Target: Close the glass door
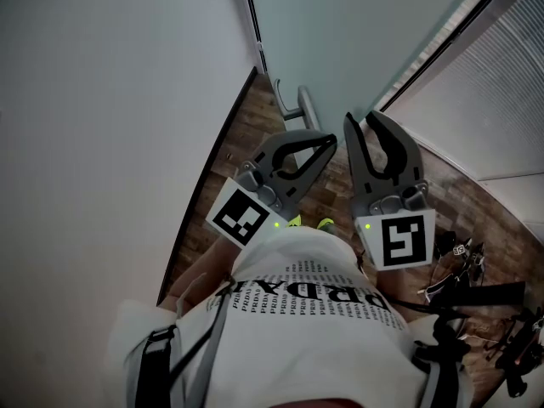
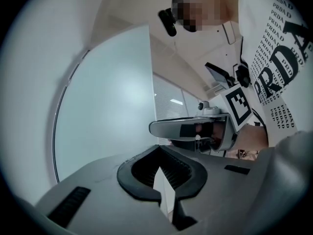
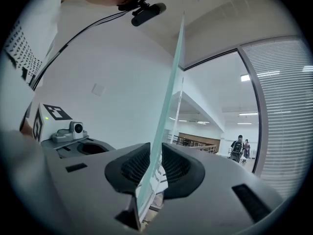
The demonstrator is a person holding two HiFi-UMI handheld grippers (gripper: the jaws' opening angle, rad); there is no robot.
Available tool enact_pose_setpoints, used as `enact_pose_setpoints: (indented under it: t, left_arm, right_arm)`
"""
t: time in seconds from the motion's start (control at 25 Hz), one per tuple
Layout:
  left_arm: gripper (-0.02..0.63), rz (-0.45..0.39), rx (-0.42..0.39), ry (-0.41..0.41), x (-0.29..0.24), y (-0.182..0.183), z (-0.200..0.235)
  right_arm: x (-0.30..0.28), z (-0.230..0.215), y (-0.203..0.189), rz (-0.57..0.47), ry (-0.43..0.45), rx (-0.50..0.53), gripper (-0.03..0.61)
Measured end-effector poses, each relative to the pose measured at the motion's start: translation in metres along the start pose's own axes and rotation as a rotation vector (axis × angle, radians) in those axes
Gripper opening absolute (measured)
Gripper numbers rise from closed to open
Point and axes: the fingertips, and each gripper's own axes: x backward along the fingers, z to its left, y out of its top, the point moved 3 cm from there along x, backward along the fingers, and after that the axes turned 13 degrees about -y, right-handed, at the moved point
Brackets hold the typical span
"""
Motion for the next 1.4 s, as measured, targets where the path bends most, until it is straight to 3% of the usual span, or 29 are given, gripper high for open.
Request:
enact_pose_setpoints:
  t: [0.24, 1.0, 1.16, 1.4]
  left_arm:
    - [-0.002, 0.004, 0.003, 0.021, 0.005, -0.004, -0.003]
    - [-0.002, -0.029, -0.092, 0.091, 0.030, -0.001, 0.000]
    - [-0.002, -0.057, -0.092, 0.104, 0.022, 0.001, -0.001]
    - [-0.002, -0.062, -0.085, 0.049, 0.012, 0.000, 0.000]
  right_arm:
    - [0.006, 0.003, -0.002, 0.007, 0.023, 0.001, 0.066]
    - [-0.001, 0.036, 0.012, -0.021, 0.144, 0.055, 0.066]
    - [0.004, 0.025, 0.010, -0.024, 0.127, 0.072, 0.066]
    - [0.007, 0.011, 0.003, -0.011, 0.062, 0.097, 0.064]
